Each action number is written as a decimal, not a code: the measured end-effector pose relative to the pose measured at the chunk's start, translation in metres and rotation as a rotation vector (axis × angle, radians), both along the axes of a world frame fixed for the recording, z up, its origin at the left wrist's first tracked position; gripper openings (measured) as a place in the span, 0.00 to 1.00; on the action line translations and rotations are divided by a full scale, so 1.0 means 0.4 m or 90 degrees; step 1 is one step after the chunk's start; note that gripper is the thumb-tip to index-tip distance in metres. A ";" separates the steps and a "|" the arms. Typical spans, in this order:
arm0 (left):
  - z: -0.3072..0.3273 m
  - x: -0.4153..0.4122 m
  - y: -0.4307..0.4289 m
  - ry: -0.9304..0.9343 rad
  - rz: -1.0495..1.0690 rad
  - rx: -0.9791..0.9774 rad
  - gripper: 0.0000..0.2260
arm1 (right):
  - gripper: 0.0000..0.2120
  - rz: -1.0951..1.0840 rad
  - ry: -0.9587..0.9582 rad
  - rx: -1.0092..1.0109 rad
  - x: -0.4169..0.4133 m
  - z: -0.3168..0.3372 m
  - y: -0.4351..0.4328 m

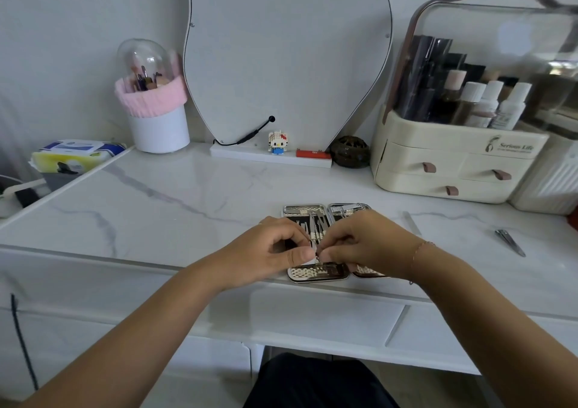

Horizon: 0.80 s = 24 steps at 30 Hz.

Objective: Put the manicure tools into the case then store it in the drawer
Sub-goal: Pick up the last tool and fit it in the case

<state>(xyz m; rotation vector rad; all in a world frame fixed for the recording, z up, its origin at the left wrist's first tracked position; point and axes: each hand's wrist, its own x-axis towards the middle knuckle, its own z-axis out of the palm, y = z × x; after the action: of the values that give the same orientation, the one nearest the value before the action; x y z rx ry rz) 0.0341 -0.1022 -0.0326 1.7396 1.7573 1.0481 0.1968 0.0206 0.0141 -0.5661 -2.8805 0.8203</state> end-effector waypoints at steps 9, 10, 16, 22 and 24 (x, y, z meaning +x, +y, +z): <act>-0.011 0.003 -0.002 -0.041 0.068 0.023 0.03 | 0.07 -0.073 0.089 0.010 -0.020 -0.052 -0.013; -0.012 0.002 -0.002 -0.038 0.067 0.023 0.03 | 0.06 -0.070 0.091 -0.002 -0.017 -0.053 -0.013; -0.019 -0.001 0.002 -0.037 0.083 0.032 0.05 | 0.02 -0.177 0.217 0.006 0.085 -0.059 0.049; -0.016 0.009 0.010 -0.009 0.105 0.037 0.04 | 0.09 -0.666 0.308 0.159 0.332 -0.098 0.261; -0.013 0.015 0.015 0.000 0.117 0.037 0.04 | 0.14 -0.715 0.234 0.151 0.374 -0.113 0.302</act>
<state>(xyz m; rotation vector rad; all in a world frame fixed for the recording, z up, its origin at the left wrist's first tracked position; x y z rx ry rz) 0.0401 -0.0960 -0.0380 1.6356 1.9331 1.1854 0.3464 0.1413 -0.0312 -1.5426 -1.8044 0.3182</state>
